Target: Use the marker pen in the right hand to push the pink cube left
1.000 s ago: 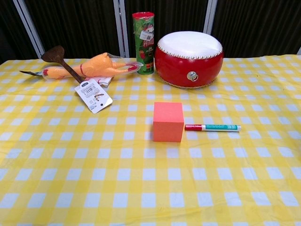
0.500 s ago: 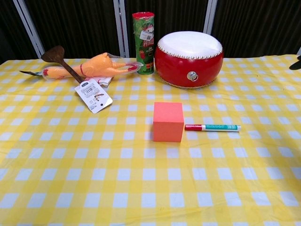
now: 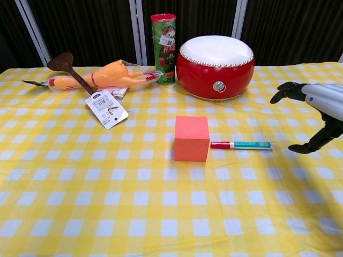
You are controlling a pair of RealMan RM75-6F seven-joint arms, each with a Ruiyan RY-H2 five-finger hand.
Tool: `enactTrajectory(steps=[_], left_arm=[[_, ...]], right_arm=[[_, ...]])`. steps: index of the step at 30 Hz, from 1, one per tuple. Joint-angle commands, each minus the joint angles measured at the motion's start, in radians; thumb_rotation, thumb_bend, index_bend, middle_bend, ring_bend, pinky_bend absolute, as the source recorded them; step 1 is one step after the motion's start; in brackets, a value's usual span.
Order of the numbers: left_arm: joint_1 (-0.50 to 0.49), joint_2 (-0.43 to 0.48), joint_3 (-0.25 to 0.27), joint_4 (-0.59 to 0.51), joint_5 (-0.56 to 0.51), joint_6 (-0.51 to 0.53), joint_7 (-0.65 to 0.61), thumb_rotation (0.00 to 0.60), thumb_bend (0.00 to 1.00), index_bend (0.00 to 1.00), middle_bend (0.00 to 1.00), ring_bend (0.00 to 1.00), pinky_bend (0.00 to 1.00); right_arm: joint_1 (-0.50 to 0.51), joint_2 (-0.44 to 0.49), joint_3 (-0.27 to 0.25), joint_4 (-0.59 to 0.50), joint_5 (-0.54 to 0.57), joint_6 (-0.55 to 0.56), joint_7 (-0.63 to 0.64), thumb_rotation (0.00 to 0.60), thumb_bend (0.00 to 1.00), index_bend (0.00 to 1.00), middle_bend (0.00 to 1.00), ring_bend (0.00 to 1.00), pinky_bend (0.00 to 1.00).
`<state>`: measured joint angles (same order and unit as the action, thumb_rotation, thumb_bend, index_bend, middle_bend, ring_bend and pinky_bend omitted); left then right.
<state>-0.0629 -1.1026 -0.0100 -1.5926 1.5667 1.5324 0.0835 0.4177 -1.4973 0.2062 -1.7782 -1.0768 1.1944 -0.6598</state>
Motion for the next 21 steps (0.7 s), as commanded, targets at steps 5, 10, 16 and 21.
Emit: enactTrajectory(steps=[5,10,16,21], left_arm=[[-0.012,0.014,-0.002,-0.010,-0.027,-0.039,-0.019,0.600,0.00,0.00,0.00,0.00,0.00],[-0.015,0.018,0.001,-0.019,-0.024,-0.046,-0.014,0.600,0.00,0.00,0.00,0.00,0.00],[-0.020,0.022,-0.001,-0.024,-0.032,-0.058,-0.026,0.600,0.00,0.00,0.00,0.00,0.00],[-0.022,0.026,0.000,-0.026,-0.031,-0.061,-0.035,0.600,0.00,0.00,0.00,0.00,0.00]], right_arm=[[0.083,-0.086,0.028,0.091,0.127,-0.054,-0.077,0.600,0.29,0.27,0.01,0.00,0.00],[0.128,-0.129,0.048,0.140,0.174,-0.070,-0.090,0.600,0.29,0.28,0.02,0.00,0.00],[0.168,-0.164,0.067,0.194,0.220,-0.082,-0.087,0.600,0.29,0.31,0.03,0.00,0.00],[0.192,-0.184,0.072,0.236,0.260,-0.096,-0.086,0.600,0.29,0.32,0.04,0.00,0.00]])
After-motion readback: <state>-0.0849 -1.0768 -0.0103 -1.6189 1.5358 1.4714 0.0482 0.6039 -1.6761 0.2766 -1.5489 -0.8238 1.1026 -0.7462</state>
